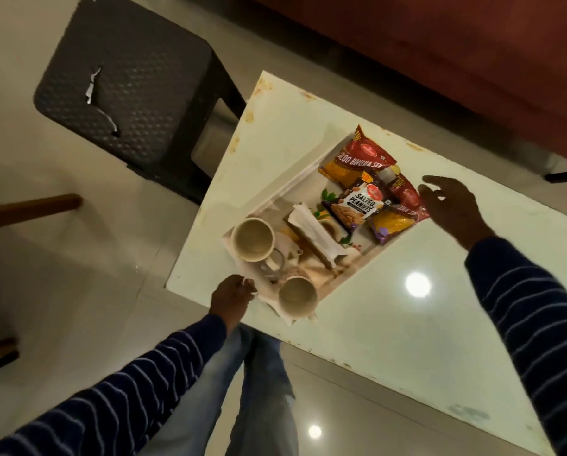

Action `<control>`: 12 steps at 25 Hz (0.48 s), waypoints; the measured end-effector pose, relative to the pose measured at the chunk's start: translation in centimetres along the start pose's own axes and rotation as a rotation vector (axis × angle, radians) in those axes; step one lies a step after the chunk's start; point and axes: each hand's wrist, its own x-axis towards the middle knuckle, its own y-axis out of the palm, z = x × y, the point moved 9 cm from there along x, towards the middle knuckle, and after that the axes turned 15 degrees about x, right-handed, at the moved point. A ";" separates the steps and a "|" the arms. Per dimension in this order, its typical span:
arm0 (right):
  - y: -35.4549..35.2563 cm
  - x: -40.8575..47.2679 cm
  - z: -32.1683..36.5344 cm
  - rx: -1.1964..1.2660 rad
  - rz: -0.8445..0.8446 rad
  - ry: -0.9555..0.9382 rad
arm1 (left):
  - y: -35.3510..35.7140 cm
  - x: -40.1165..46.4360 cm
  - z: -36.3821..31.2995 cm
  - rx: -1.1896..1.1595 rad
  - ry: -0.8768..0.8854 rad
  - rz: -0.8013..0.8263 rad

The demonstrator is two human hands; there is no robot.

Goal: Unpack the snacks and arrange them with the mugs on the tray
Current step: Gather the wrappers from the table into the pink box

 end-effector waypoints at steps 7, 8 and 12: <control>4.9 5.4 1.4 0.210 0.136 0.203 | 1.4 0.5 0.5 -0.140 0.014 0.189; 5.1 5.3 1.3 0.217 0.139 0.215 | 1.5 0.5 0.7 -0.162 0.006 0.202; 5.8 4.0 2.1 0.286 0.256 0.217 | 2.2 0.3 0.6 -0.297 0.000 0.175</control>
